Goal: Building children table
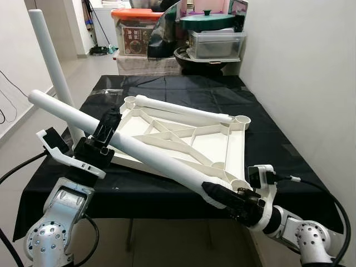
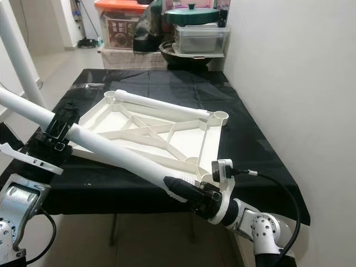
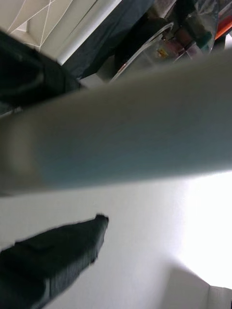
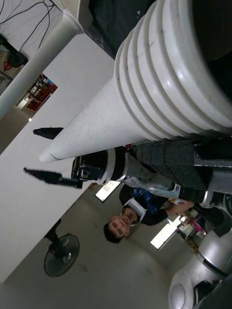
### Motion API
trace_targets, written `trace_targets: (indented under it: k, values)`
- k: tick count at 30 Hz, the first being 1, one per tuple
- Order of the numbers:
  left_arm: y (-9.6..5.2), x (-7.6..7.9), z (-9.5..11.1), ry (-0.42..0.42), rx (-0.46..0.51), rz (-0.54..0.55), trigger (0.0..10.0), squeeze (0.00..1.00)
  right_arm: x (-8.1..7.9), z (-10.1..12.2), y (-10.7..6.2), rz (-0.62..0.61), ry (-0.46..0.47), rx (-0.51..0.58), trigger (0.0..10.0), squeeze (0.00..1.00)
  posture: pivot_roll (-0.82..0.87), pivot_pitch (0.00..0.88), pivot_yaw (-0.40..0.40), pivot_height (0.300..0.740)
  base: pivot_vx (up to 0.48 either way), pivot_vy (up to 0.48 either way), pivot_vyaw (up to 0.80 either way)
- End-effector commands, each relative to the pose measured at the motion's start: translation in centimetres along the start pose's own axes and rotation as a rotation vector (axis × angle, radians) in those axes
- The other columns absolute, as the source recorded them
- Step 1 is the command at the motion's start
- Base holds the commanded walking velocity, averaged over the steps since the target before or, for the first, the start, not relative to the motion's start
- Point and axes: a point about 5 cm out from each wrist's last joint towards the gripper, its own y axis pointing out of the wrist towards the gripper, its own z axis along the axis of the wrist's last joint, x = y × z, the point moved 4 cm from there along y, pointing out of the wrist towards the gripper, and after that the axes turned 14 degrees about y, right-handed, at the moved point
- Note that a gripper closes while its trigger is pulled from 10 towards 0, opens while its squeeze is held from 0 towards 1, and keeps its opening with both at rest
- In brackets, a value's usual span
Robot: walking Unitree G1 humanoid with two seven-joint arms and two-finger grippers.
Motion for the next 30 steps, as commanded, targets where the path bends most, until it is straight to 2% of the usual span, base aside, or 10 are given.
trace_targets:
  k: [1, 13, 14, 17, 18, 22, 23, 24, 25, 30]
  values:
    - [0.0, -0.3, 0.1, -0.027, 0.001, 0.008, 0.0, 0.00, -0.5, 0.2, 0.0, 0.024, -0.022, 0.009, 0.0, 0.00, 0.08, 0.000, -0.044, 0.740, 0.000, 0.000, 0.00]
    - [-0.4, -0.5, 0.7, -0.067, 0.025, 0.009, 0.0, 0.00, -0.3, 0.2, -0.1, 0.003, -0.036, 0.015, 0.0, 0.00, 0.08, 0.000, -0.046, 0.740, 0.000, 0.000, 0.00]
    - [-0.4, -0.5, 0.7, -0.066, 0.024, 0.012, 0.0, 0.00, -0.1, 0.3, 0.0, -0.006, -0.040, 0.018, 10.0, 0.00, 0.08, 0.000, -0.044, 0.740, 0.000, 0.000, 0.00]
    - [-0.4, -0.7, 0.7, -0.060, 0.018, 0.020, 0.0, 0.00, 0.0, 0.5, 0.0, -0.014, -0.054, 0.026, 10.0, 0.16, 0.08, 0.000, -0.044, 0.740, 0.000, 0.000, 0.00]
    - [-0.3, -0.7, 0.7, -0.055, 0.010, 0.024, 10.0, 0.00, 0.1, 0.7, 0.0, -0.020, -0.061, 0.035, 10.0, 1.00, 0.08, 0.000, -0.043, 0.740, 0.000, 0.000, 0.00]
    - [-0.3, -0.8, 0.6, -0.051, 0.000, 0.025, 10.0, 0.00, 0.1, 1.0, 0.0, -0.023, -0.072, 0.049, 10.0, 1.00, 0.08, 0.000, -0.040, 0.740, 0.000, 0.000, 0.00]
    - [-0.2, -0.8, 0.5, -0.045, -0.008, 0.021, 10.0, 0.00, 0.5, 1.6, -0.3, -0.055, -0.090, 0.070, 10.0, 0.56, 0.08, 0.000, -0.040, 0.740, 0.000, 0.000, 0.00]
    - [-0.2, -0.8, 0.5, -0.045, -0.008, 0.021, 10.0, 0.00, 0.5, 1.6, -0.3, -0.055, -0.090, 0.070, 10.0, 0.56, 0.08, 0.000, -0.040, 0.740, 0.000, 0.000, 0.00]
    - [-0.1, -0.8, 0.4, -0.040, -0.016, 0.019, 10.0, 0.00, 0.7, 2.1, -0.6, -0.083, -0.113, 0.089, 10.0, 0.00, 0.08, 0.000, -0.039, 0.740, 0.000, 0.000, 0.00]
    - [0.0, -0.4, -0.2, -0.002, -0.071, -0.015, 10.0, 0.00, 2.3, 5.6, -2.3, -0.276, -0.240, 0.191, 10.0, 0.00, 0.08, 0.000, -0.041, 0.740, 0.000, 0.000, 0.00]
